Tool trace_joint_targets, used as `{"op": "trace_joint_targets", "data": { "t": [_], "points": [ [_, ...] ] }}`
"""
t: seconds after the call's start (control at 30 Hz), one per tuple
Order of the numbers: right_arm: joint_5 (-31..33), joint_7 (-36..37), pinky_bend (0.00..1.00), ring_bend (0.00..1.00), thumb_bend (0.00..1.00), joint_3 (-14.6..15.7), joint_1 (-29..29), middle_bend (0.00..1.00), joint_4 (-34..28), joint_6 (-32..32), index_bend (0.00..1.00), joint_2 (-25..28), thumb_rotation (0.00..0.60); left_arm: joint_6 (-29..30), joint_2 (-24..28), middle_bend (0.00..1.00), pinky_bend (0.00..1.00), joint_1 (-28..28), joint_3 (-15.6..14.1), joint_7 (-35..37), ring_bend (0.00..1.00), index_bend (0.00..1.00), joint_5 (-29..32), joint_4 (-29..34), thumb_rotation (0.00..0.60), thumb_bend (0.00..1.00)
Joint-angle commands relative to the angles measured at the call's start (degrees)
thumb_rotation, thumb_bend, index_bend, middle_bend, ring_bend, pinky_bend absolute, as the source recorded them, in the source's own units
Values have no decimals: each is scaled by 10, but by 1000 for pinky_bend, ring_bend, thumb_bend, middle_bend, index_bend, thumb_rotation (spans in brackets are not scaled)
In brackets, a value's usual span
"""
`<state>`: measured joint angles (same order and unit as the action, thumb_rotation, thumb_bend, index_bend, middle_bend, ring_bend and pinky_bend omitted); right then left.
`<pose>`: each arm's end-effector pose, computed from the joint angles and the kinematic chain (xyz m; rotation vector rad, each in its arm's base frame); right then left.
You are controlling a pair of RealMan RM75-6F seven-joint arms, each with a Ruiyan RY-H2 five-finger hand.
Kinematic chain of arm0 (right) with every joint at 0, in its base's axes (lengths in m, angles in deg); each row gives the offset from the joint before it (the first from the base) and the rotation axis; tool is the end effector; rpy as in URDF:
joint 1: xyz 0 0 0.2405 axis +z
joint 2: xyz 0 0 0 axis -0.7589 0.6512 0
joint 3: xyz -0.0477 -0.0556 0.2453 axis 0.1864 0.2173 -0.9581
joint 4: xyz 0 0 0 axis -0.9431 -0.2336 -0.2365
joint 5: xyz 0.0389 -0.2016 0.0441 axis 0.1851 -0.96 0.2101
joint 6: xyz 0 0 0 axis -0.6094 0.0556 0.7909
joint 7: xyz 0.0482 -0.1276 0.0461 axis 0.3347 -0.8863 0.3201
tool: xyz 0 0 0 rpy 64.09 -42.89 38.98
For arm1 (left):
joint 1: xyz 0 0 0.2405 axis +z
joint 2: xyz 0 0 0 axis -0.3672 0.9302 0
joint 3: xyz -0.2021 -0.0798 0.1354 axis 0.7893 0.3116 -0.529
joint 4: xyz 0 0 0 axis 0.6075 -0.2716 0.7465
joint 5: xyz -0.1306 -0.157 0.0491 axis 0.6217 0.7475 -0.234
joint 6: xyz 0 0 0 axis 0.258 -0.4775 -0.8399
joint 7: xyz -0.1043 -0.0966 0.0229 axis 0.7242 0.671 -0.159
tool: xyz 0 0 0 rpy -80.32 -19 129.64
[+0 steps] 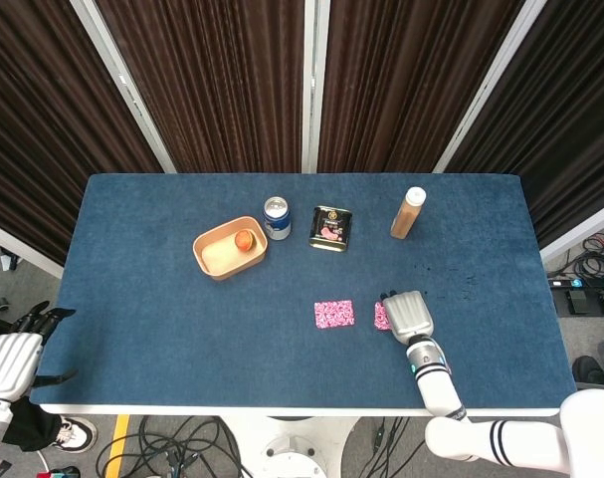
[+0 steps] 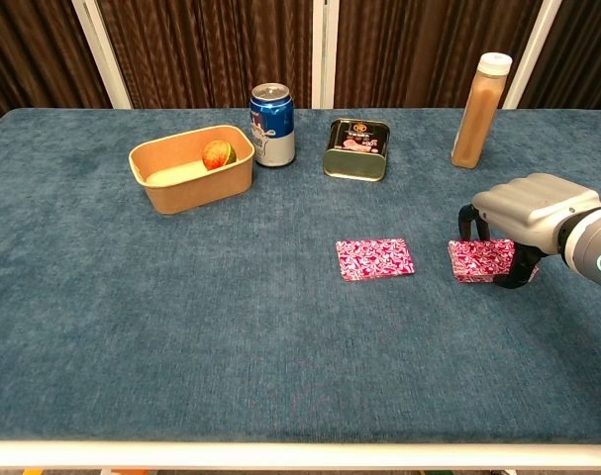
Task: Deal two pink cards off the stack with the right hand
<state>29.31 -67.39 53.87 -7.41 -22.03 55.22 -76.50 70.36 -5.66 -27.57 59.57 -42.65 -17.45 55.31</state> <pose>-0.1951 -0.2980 -0.0429 1.8509 -0.7998 0.3455 -0.3361 0.1689 0.1442 -1.4860 -1.0660 -0.8344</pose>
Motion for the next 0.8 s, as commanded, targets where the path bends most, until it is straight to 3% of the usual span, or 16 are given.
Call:
{"op": "trace_joint_targets", "data": {
  "t": [0.03,0.8],
  "points": [
    [-1,0,955,858,206,-1,-1,360,1,1,361,-1,600,0,0,172,191,0,0,2,46,187,0,0,600,6],
    [-18,4,956,858,214,-12,-4,391,-5,8,399,4,600,0,-3,172,191,1,-2,4,46,187,0,-5,600,6]
  ]
}}
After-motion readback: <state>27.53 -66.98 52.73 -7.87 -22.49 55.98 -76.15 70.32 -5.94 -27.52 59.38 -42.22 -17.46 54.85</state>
